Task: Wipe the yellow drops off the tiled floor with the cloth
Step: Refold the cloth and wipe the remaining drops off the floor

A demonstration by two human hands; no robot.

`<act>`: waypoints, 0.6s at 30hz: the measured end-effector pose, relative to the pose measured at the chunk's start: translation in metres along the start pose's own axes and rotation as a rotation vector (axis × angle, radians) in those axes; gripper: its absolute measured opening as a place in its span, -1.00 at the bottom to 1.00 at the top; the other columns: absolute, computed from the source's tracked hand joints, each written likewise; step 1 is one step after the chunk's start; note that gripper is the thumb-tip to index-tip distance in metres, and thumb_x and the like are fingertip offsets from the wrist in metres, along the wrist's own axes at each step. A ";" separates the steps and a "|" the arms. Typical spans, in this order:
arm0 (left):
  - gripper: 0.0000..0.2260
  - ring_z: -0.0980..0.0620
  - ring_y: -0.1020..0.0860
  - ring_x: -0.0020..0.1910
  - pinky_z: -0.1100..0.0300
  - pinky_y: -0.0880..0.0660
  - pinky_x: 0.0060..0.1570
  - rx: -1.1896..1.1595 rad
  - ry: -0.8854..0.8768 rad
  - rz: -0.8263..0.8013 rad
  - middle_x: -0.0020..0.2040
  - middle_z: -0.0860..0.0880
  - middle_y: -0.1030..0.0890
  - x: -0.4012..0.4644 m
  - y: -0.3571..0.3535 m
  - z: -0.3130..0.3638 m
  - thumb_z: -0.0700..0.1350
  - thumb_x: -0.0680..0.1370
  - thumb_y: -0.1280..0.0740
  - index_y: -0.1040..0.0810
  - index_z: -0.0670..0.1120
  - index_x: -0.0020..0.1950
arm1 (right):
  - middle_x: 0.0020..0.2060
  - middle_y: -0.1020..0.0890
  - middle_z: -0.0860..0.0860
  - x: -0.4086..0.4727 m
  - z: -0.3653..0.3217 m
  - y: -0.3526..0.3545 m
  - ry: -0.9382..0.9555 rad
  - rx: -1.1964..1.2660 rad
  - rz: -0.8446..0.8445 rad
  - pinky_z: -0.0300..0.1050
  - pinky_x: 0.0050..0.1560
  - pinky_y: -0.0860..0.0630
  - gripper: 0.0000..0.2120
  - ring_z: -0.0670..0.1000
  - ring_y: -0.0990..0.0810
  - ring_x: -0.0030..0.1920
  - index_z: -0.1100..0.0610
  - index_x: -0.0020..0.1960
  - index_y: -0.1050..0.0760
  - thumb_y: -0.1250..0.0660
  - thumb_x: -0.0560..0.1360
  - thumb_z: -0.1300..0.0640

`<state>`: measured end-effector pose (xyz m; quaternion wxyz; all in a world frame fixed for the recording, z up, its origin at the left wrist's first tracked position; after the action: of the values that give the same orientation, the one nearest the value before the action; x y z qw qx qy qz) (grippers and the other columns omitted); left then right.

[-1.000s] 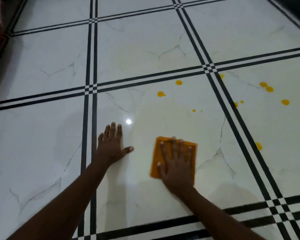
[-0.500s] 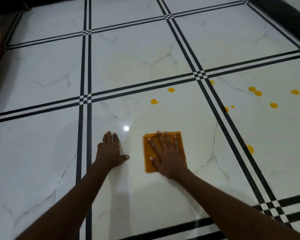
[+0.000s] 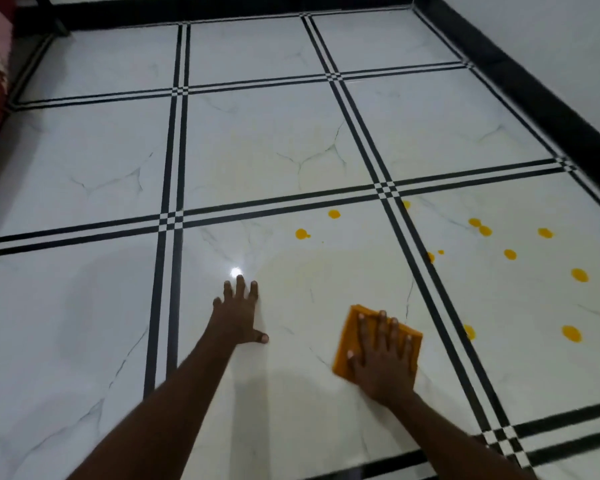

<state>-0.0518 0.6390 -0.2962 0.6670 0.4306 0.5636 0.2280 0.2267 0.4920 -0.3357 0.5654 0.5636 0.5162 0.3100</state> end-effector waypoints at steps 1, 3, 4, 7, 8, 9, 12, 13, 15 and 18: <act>0.19 -0.37 0.13 0.56 -0.28 -0.15 0.44 0.007 0.006 0.010 0.60 -0.25 0.25 0.000 0.000 0.003 0.39 0.32 -0.43 0.23 -0.11 0.61 | 0.57 -0.29 0.26 0.008 0.003 0.005 0.011 0.005 0.010 0.51 0.41 -0.27 -0.20 0.40 -0.34 0.51 -0.04 0.68 0.13 -0.03 0.54 -0.29; 0.20 -0.38 0.12 0.56 -0.29 -0.16 0.44 0.030 0.018 0.031 0.59 -0.26 0.24 0.001 0.000 0.005 0.40 0.32 -0.42 0.25 -0.11 0.61 | 0.59 -0.26 0.25 0.029 0.009 0.013 0.034 -0.026 -0.004 0.54 0.40 -0.24 -0.25 0.39 -0.32 0.52 -0.03 0.67 0.07 0.07 0.58 -0.34; 0.20 -0.38 0.12 0.55 -0.29 -0.16 0.43 0.044 0.021 0.040 0.59 -0.26 0.24 0.004 -0.001 0.006 0.41 0.32 -0.42 0.26 -0.11 0.60 | 0.61 -0.21 0.23 0.040 0.013 0.017 0.030 -0.039 -0.006 0.52 0.45 -0.15 -0.24 0.38 -0.25 0.56 -0.04 0.67 0.05 0.10 0.57 -0.35; 0.19 -0.35 0.13 0.56 -0.26 -0.14 0.44 0.061 0.013 0.063 0.60 -0.23 0.25 0.009 -0.007 0.003 0.42 0.32 -0.40 0.28 -0.07 0.60 | 0.64 -0.13 0.22 0.089 0.013 0.037 -0.048 0.021 0.080 0.45 0.53 0.05 -0.23 0.36 -0.12 0.61 -0.03 0.68 0.00 0.06 0.54 -0.33; 0.19 -0.33 0.12 0.56 -0.25 -0.14 0.44 0.058 0.009 0.075 0.61 -0.20 0.24 0.011 -0.008 0.002 0.42 0.31 -0.40 0.28 -0.05 0.60 | 0.63 -0.14 0.23 0.103 -0.001 0.042 -0.034 0.026 0.127 0.45 0.53 0.05 -0.23 0.37 -0.12 0.60 -0.03 0.67 -0.03 0.03 0.54 -0.31; 0.20 -0.31 0.10 0.57 -0.24 -0.14 0.44 0.052 0.005 0.088 0.61 -0.18 0.22 0.014 -0.009 0.001 0.44 0.29 -0.41 0.27 -0.03 0.61 | 0.64 -0.13 0.23 0.113 -0.024 0.040 0.023 0.025 0.144 0.44 0.53 0.05 -0.24 0.37 -0.11 0.61 -0.03 0.67 -0.04 0.00 0.54 -0.30; 0.23 -0.22 0.02 0.56 -0.17 -0.17 0.42 0.007 -0.013 0.112 0.62 -0.13 0.12 0.024 0.003 -0.008 0.49 0.23 -0.40 0.21 0.00 0.62 | 0.67 0.00 0.16 0.107 -0.114 0.017 0.371 -0.034 0.111 0.39 0.57 0.15 -0.27 0.30 0.02 0.65 -0.08 0.68 0.02 0.00 0.57 -0.29; 0.23 -0.20 0.03 0.56 -0.16 -0.15 0.43 -0.021 0.003 0.122 0.63 -0.12 0.11 0.030 0.010 -0.015 0.48 0.23 -0.42 0.18 -0.01 0.62 | 0.67 0.02 0.13 0.106 -0.130 0.009 0.474 -0.059 0.084 0.38 0.57 0.15 -0.28 0.28 0.05 0.66 -0.10 0.68 0.05 0.01 0.58 -0.30; 0.28 -0.21 0.17 0.59 -0.20 -0.06 0.48 -0.063 0.069 0.116 0.62 -0.15 0.24 0.041 0.020 -0.033 0.46 0.20 -0.45 0.23 -0.05 0.62 | 0.67 -0.03 0.10 0.130 -0.129 0.014 0.574 -0.083 0.094 0.35 0.59 0.11 -0.31 0.25 -0.01 0.66 -0.11 0.67 0.01 0.05 0.60 -0.32; 0.37 -0.24 0.35 0.55 -0.30 0.07 0.48 -0.130 0.143 0.007 0.55 -0.18 0.43 0.053 0.015 -0.049 0.44 0.17 -0.49 0.40 -0.05 0.57 | 0.65 -0.16 0.13 0.176 -0.055 0.042 0.273 -0.047 0.213 0.33 0.58 0.03 -0.33 0.28 -0.16 0.61 -0.06 0.66 -0.10 0.08 0.62 -0.31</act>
<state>-0.0823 0.7043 -0.3126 0.6508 0.3708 0.5923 0.2967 0.2337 0.6811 -0.3275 0.4668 0.5546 0.5182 0.4539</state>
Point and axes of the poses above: each hand's wrist, its own x-axis towards the middle knuckle, its own y-axis out of the back of the hand, z = x × y, the point moved 9 cm from there along x, towards the middle knuckle
